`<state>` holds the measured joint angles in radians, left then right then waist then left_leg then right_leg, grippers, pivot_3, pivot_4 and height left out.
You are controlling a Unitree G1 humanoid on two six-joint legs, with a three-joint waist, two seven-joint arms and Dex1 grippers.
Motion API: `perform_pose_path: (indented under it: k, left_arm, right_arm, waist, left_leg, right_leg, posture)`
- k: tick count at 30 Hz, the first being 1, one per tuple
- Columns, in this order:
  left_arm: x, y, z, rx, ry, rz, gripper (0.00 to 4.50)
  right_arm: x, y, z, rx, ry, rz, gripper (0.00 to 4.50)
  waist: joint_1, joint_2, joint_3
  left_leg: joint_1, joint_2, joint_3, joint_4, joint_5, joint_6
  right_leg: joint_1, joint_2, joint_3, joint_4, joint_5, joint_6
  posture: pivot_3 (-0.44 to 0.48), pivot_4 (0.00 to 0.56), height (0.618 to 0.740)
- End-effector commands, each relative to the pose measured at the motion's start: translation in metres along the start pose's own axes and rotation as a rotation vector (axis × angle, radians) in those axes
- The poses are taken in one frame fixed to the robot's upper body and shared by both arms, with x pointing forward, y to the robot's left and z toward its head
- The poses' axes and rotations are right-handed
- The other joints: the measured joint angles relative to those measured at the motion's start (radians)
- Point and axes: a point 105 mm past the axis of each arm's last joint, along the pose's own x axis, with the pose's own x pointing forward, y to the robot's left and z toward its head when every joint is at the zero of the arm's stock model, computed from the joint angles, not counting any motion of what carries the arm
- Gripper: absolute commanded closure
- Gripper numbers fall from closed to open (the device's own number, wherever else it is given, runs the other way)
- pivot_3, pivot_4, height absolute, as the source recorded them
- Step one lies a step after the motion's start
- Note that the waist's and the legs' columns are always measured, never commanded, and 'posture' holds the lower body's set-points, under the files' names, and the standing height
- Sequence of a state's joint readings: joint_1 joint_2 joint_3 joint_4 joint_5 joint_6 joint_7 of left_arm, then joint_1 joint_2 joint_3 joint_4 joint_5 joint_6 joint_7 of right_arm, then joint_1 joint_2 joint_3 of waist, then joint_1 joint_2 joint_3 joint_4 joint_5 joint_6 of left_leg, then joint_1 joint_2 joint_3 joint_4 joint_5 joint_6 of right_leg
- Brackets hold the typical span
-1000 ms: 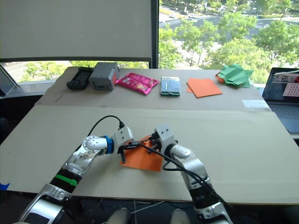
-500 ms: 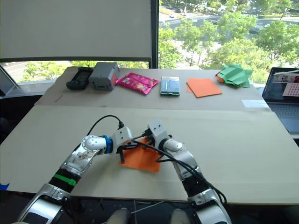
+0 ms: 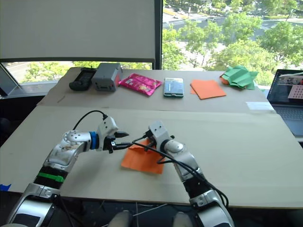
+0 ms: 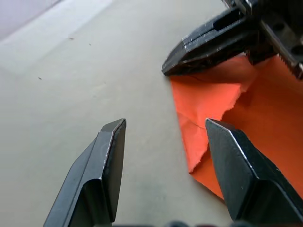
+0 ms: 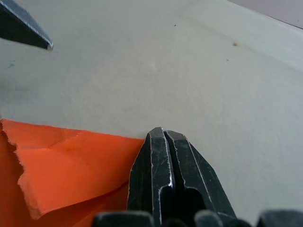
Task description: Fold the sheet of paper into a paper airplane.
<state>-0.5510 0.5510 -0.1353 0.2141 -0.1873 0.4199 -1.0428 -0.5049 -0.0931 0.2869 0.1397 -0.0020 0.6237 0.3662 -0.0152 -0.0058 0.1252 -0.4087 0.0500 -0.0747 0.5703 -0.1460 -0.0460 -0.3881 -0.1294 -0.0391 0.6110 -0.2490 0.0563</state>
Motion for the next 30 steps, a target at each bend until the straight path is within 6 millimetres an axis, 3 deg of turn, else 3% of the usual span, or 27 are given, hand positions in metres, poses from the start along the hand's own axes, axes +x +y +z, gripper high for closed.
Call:
perform_pose_path:
  k: [1,7,15,30]
  left_arm:
    - [0.008,-0.003,0.011,-0.027,-0.057,-0.044,2.54]
    - [0.045,0.0,0.006,-0.001,-0.001,-0.022,4.47]
    - [0.07,-0.005,-0.003,0.017,0.028,-0.048,4.47]
    - [0.063,-0.021,-0.057,0.063,0.185,-0.083,4.47]
  right_arm:
    - [0.001,0.005,-0.011,0.01,0.043,0.01,4.5]
    - [0.0,0.007,-0.012,0.019,0.043,0.008,4.5]
    - [-0.002,0.007,-0.011,0.024,0.041,0.001,4.5]
    - [-0.003,0.003,-0.01,0.023,0.043,-0.014,4.5]
  waist:
    - [0.0,0.0,0.0]
    - [0.002,-0.001,0.0]
    - [-0.001,-0.001,0.0]
    - [-0.003,-0.001,-0.001]
  left_leg:
    - [0.0,0.0,0.0,0.0,0.0,0.0]
    - [0.0,0.0,0.0,0.0,0.003,0.005]
    - [0.0,0.0,0.0,0.0,0.005,0.008]
    - [0.002,0.0,0.0,0.0,0.003,0.005]
  right_leg:
    - [0.0,0.0,0.0,0.0,0.0,0.0]
    - [0.0,0.001,0.0,0.001,0.0,0.0]
    - [0.0,0.001,0.0,0.001,0.0,0.0]
    - [0.002,0.001,0.0,0.001,0.0,0.0]
  posture:
    - [0.0,0.15,0.702]
    - [0.0,0.15,0.702]
    - [0.0,0.15,0.702]
    - [0.0,0.15,0.702]
